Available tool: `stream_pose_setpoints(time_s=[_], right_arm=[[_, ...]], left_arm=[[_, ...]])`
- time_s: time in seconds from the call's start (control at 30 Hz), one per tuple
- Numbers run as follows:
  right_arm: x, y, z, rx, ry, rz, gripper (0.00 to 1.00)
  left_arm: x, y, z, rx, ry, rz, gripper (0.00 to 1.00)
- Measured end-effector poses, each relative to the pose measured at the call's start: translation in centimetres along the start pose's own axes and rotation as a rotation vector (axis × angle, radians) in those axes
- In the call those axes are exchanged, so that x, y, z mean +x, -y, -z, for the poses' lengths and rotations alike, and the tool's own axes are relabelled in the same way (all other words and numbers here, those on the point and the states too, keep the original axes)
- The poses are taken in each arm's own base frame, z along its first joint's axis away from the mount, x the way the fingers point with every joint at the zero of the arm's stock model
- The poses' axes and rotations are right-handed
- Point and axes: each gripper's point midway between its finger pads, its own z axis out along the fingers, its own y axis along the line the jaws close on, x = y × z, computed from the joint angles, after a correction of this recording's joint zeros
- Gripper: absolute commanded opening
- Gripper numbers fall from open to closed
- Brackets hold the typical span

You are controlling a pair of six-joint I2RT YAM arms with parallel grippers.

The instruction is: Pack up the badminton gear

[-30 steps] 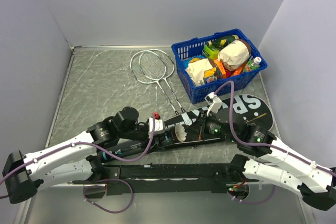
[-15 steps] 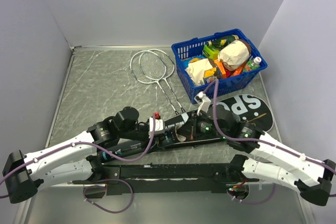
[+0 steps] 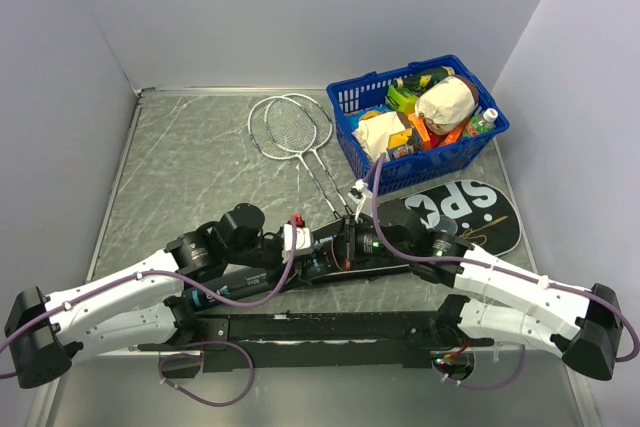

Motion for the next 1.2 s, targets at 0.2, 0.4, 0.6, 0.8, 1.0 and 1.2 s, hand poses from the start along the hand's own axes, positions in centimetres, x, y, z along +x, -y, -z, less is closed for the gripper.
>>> stream_pose_setpoints(time_s=[0.2, 0.4, 0.6, 0.8, 1.0, 1.2], right_arm=[[0.1, 0.3, 0.1, 0.018, -0.003, 0.004, 0.24], [-1.1, 0.2, 2.0, 0.055, 0.058, 0.044, 0.46], [-4.1, 0.6, 5.6, 0.151, 0.184, 0.072, 0.50], [-7.7, 4.3, 9.9, 0.438, 0.298, 0.041, 0.60], [-8.5, 13.4, 14.2, 0.793, 0.387, -0.133, 0.66], [-7.3, 19.4, 16.3, 0.996, 0.371, -0.265, 0.65]], left_arm=[[0.2, 0.0, 0.1, -0.004, -0.009, 0.004, 0.01], [0.0, -0.1, 0.0, -0.004, 0.000, -0.002, 0.01], [0.1, -0.2, -0.2, -0.006, -0.003, 0.000, 0.01], [0.1, -0.5, -0.4, -0.021, -0.007, 0.002, 0.01], [0.2, -1.1, -0.3, -0.053, -0.012, 0.003, 0.01], [0.0, -1.7, -0.1, -0.090, -0.010, 0.000, 0.01]])
